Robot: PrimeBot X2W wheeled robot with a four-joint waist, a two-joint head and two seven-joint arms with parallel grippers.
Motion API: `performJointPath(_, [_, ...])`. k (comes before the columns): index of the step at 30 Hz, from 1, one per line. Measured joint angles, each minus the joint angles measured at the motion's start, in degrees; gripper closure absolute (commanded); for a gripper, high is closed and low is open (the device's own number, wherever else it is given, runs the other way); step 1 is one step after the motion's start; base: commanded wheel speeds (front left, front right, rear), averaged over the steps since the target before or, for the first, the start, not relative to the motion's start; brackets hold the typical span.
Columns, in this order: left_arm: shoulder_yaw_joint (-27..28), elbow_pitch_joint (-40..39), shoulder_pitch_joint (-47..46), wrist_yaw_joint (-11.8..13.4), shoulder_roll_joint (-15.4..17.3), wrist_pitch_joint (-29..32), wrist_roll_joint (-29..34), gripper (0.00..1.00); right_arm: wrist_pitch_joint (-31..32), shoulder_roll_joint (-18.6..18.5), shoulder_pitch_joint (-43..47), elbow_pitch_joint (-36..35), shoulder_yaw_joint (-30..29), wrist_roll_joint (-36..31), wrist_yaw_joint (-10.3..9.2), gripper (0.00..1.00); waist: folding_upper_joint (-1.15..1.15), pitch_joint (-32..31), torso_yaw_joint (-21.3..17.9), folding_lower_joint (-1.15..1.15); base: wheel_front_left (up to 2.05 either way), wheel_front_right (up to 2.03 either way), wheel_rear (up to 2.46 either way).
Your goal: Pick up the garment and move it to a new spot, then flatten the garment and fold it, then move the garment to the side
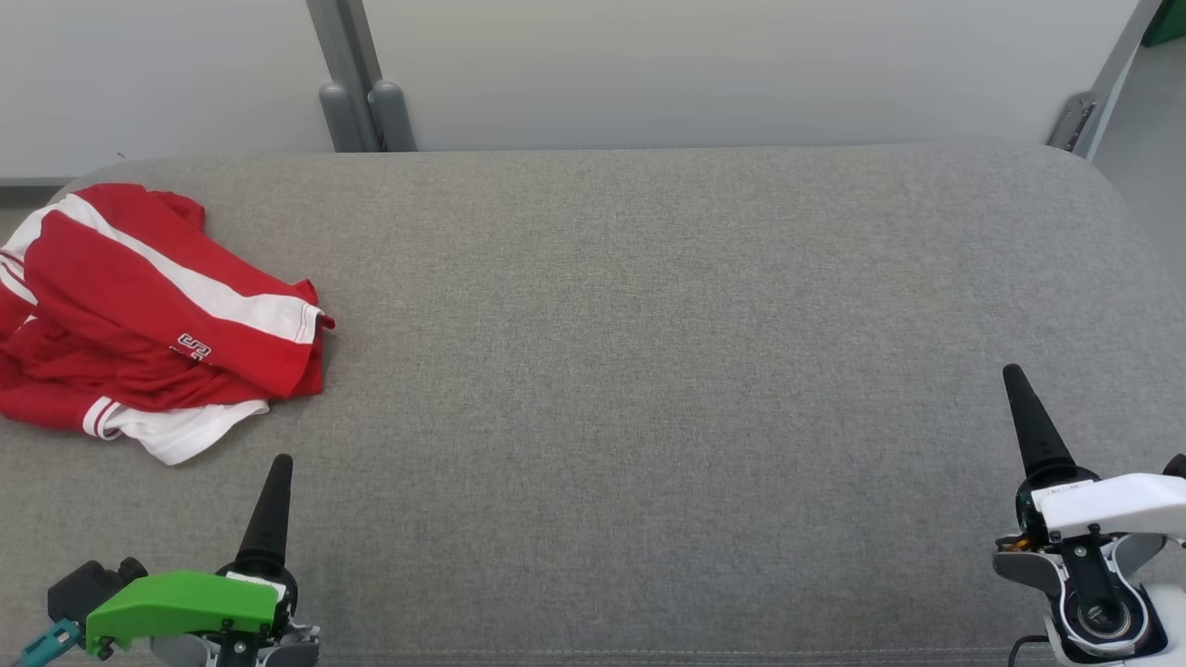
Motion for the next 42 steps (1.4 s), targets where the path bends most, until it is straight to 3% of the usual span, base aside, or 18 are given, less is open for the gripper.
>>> performJointPath(19, [-2.3, -3.2, 0.0, 1.8, 2.8, -3.4, 21.8, 0.00, -3.5, -2.4, 0.0, -2.1, 5.1, -19.4, -4.56, 0.00, 0.00, -0.1, 0.1, 0.00, 0.00, 0.00, 0.00])
performJointPath(42, [-5.2, -6.8, 1.5, 2.5, 3.6, -8.1, 43.2, 0.00, -8.2, -4.2, 1.0, -3.2, 7.5, -37.6, -7.82, 0.00, 0.00, 0.0, -0.6, 0.00, 0.00, 0.00, 0.00])
